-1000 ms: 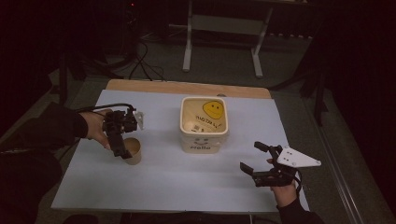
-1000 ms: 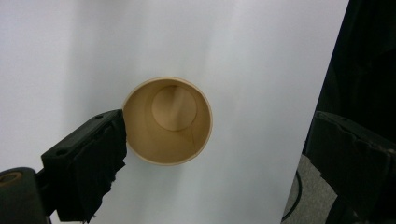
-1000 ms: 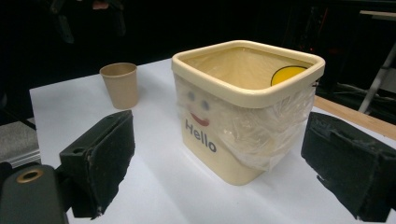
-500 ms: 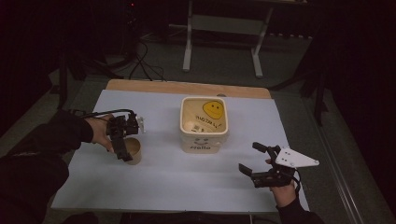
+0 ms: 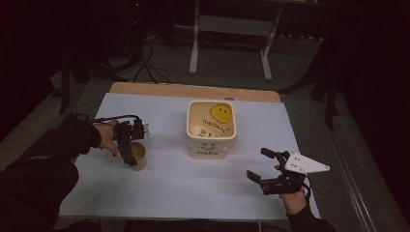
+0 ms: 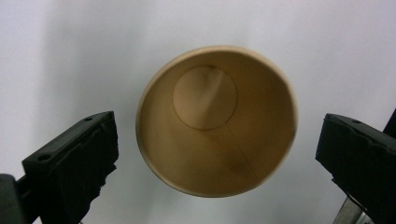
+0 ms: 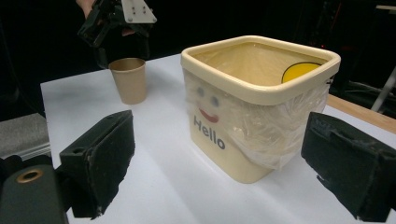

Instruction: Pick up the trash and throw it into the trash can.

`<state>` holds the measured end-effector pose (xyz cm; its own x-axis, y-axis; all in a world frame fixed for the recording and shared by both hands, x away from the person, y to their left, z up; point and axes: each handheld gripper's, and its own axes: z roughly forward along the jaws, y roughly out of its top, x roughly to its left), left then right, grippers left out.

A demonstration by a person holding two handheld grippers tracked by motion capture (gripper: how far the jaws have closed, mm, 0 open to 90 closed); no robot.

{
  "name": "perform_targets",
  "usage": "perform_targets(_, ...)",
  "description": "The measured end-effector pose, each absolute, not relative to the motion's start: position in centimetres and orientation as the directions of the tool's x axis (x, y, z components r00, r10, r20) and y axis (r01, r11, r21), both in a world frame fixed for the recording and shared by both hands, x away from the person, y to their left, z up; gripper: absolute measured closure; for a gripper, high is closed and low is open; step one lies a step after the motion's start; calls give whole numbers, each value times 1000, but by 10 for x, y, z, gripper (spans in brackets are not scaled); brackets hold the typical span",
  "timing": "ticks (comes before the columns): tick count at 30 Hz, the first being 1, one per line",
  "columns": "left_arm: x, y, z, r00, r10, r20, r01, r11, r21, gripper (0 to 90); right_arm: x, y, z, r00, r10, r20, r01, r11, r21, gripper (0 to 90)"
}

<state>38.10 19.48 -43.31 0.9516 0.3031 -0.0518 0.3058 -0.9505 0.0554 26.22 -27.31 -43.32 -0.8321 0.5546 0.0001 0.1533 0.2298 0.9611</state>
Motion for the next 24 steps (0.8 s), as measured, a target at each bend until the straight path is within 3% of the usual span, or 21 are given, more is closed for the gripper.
perform_targets(15,385,197,-449,953,295,-71,298,-954,36,39,263,-273,-434,-833,554,7,163,232,959,96)
perform_targets(24,385,194,-452,952,293,-83,297,-954,45,182,264,-274,-435,-830,558,9,166,231,959,96)
